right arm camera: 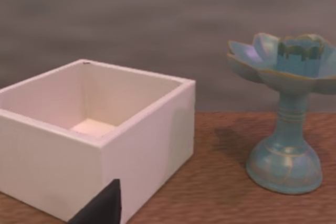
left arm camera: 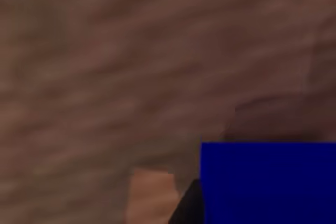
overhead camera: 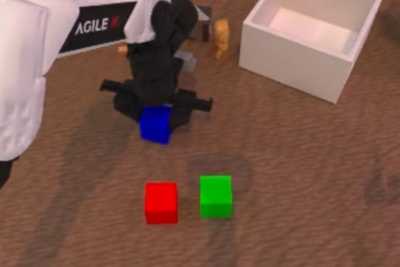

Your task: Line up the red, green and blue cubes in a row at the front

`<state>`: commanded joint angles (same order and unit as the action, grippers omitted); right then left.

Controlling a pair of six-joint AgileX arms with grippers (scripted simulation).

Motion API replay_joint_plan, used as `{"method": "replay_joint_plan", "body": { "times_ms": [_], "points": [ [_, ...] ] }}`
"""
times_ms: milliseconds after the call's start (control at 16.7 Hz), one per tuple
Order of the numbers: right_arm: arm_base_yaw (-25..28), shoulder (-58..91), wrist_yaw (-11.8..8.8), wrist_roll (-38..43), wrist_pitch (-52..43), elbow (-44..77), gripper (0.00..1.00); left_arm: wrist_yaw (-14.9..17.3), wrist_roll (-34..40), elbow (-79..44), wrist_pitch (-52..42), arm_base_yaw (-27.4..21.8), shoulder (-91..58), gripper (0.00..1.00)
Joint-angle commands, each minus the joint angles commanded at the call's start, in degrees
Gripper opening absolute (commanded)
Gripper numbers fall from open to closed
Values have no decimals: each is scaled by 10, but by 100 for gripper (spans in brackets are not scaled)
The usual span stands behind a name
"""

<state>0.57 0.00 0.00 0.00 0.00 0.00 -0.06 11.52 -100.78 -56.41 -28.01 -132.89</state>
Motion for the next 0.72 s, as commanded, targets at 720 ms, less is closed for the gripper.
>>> {"method": "replay_joint_plan", "body": {
  "times_ms": [720],
  "points": [
    [0,0,0,0,0,0,100,-1,8,-78,-112,0,31,0]
  ]
}}
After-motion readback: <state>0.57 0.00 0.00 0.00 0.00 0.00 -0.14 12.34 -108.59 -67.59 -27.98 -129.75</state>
